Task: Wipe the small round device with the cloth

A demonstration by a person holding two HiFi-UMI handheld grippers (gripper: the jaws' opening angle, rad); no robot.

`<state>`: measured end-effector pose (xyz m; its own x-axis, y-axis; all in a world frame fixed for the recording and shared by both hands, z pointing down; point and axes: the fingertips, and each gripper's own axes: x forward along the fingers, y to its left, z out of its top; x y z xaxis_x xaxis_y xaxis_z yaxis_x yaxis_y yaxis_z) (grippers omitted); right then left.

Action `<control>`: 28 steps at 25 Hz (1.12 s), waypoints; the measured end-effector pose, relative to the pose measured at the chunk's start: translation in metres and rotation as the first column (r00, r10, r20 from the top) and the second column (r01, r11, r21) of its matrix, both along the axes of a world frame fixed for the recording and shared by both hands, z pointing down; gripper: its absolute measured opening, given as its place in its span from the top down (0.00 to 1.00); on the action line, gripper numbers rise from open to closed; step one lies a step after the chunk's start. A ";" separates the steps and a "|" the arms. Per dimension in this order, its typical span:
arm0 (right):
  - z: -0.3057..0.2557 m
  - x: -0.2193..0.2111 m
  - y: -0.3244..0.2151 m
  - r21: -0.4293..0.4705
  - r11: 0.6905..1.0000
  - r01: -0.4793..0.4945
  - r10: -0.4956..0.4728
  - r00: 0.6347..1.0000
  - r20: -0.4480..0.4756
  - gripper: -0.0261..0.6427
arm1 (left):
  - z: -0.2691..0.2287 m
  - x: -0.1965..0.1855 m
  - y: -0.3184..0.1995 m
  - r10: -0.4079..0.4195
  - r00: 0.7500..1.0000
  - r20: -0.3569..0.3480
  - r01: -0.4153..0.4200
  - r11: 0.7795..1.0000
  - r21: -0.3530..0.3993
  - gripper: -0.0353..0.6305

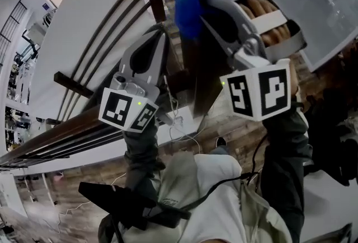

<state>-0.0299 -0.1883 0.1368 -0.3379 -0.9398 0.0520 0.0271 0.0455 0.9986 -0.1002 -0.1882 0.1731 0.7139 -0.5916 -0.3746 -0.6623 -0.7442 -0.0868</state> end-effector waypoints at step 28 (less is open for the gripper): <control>-0.067 0.141 -0.046 0.033 0.964 0.263 -0.226 0.751 0.620 0.87 | -0.021 0.045 -0.012 -0.087 0.996 -0.004 0.087 0.995 0.039 0.94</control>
